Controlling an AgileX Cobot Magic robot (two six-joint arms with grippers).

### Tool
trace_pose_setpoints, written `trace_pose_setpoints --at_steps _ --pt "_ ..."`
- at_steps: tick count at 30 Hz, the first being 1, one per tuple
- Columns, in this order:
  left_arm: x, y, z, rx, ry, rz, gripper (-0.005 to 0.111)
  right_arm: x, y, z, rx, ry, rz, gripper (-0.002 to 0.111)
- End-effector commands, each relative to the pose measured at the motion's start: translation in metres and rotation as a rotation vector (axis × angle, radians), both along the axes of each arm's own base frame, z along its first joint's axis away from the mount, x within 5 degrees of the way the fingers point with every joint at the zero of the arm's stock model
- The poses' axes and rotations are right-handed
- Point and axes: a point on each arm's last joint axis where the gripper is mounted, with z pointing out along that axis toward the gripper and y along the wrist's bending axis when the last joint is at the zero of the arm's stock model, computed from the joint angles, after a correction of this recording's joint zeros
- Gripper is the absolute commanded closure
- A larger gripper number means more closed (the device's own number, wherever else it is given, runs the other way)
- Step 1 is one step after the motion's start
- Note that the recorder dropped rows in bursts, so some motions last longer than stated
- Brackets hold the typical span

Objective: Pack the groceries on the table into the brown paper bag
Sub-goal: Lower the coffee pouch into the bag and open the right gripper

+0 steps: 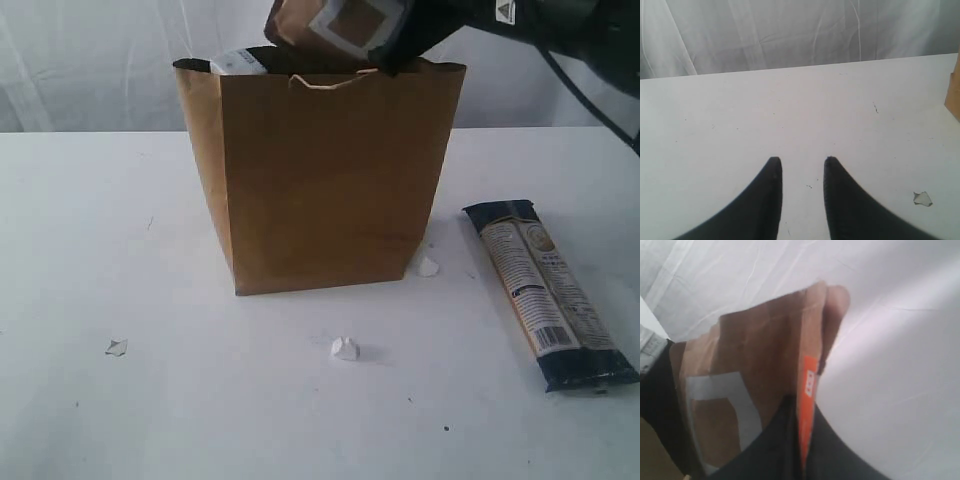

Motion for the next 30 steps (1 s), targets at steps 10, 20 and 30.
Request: trace_pose_setpoints --at_steps 10,20,30 --pt "0.000 0.000 -0.001 -0.011 -0.003 0.004 0.072 0.005 0.013 -0.010 -0.060 0.010 0.118 0.108" --pt "0.000 0.000 -0.001 -0.011 -0.003 0.004 0.072 0.027 0.008 -0.013 -0.141 0.037 -0.004 0.108" --pt "0.000 0.000 -0.001 -0.011 -0.003 0.004 0.072 0.029 0.009 -0.014 -0.204 0.003 0.010 0.108"
